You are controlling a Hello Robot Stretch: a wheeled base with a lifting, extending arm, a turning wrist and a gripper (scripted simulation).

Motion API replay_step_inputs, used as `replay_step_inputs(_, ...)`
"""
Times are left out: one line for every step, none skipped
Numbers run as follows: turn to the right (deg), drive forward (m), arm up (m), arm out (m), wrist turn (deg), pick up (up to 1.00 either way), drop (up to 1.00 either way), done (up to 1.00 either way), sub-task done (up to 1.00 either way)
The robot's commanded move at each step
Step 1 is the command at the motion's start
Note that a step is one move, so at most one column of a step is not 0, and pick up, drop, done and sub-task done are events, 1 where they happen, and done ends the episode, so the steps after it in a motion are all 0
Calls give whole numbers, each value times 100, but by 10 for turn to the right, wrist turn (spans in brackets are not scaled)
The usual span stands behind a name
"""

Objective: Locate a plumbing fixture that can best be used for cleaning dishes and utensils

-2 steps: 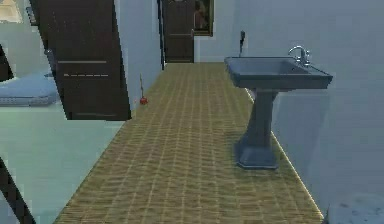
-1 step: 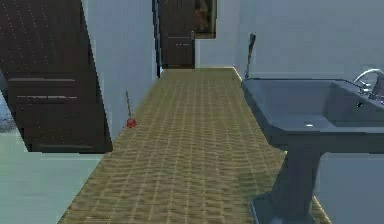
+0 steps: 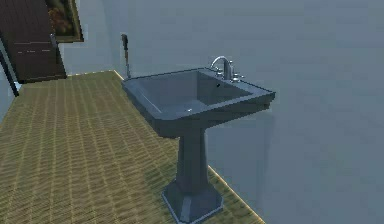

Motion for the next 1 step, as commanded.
replay_step_inputs(0,0,0,0,0,0,0,100,0)
